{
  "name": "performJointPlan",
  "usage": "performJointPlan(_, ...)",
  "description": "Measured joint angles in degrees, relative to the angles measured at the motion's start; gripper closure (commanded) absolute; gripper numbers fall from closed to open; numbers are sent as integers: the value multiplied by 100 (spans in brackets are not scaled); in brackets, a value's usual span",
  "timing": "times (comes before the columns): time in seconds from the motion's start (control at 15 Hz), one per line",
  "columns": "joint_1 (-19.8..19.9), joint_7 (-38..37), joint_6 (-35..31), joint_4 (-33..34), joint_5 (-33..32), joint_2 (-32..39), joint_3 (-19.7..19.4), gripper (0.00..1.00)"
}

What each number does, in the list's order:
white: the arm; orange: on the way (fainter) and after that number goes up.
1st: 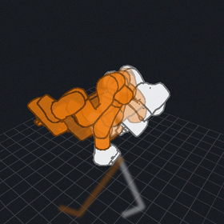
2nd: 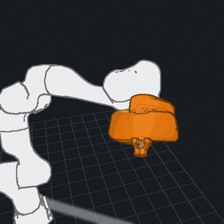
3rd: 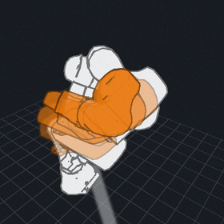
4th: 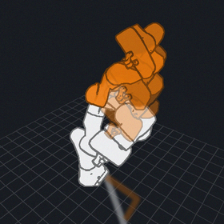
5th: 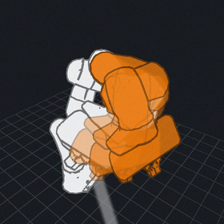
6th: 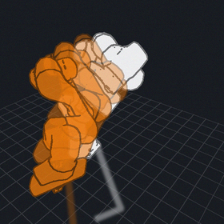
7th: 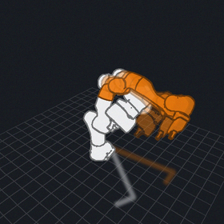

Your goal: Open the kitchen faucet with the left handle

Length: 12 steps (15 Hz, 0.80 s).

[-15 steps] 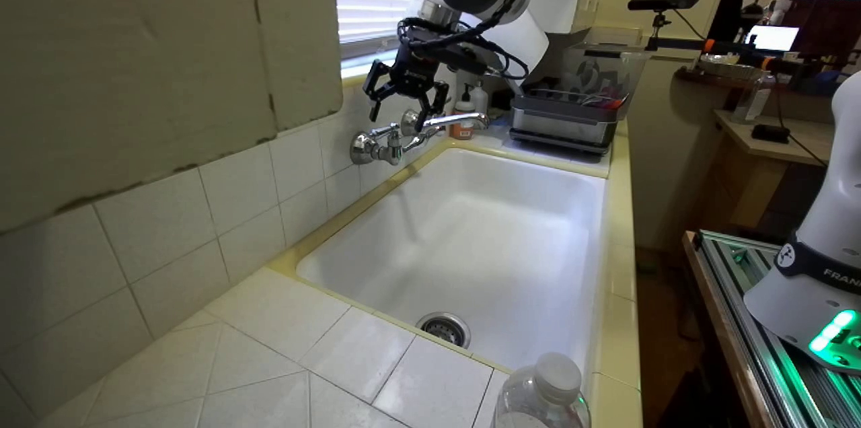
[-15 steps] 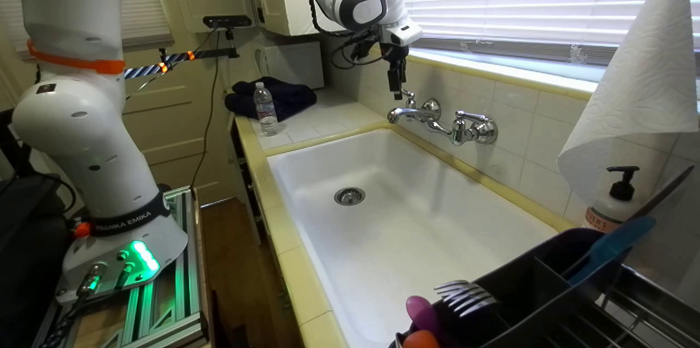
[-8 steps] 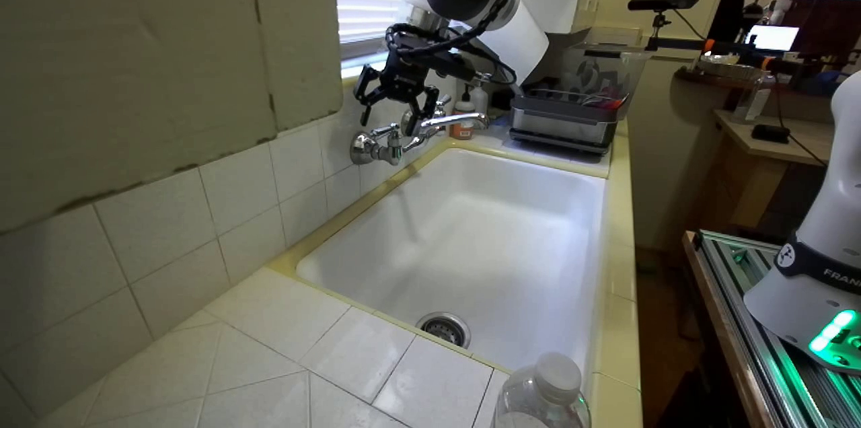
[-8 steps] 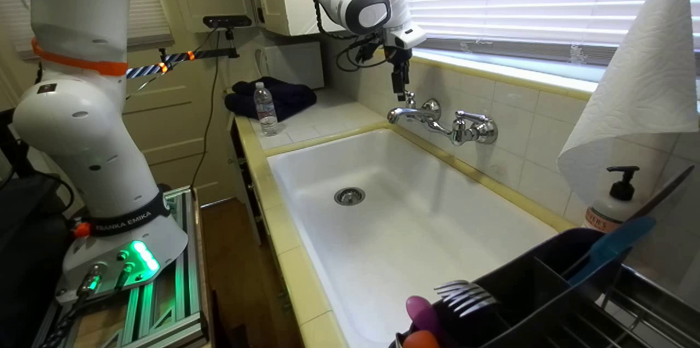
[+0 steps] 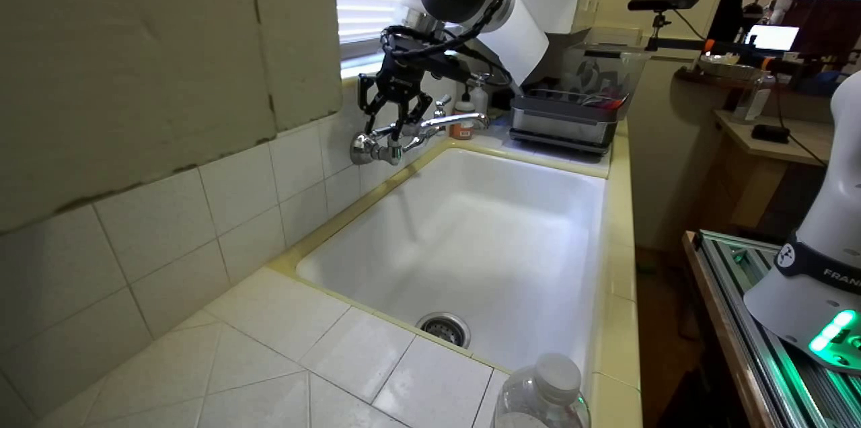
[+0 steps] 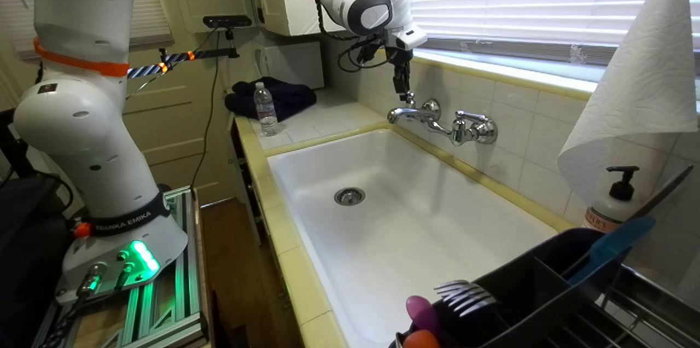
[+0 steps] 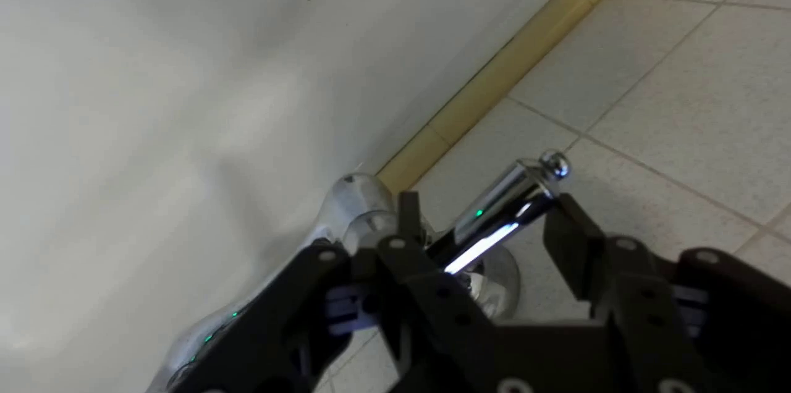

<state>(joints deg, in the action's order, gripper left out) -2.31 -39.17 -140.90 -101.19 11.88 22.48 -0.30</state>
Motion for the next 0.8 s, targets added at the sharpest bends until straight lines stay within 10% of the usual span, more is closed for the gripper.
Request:
performJointPlan(0.33,3,-152,73,1,2,-8,-30,82)
performJointPlan(0.8,19,-151,348,39,-1,-25,-79,93)
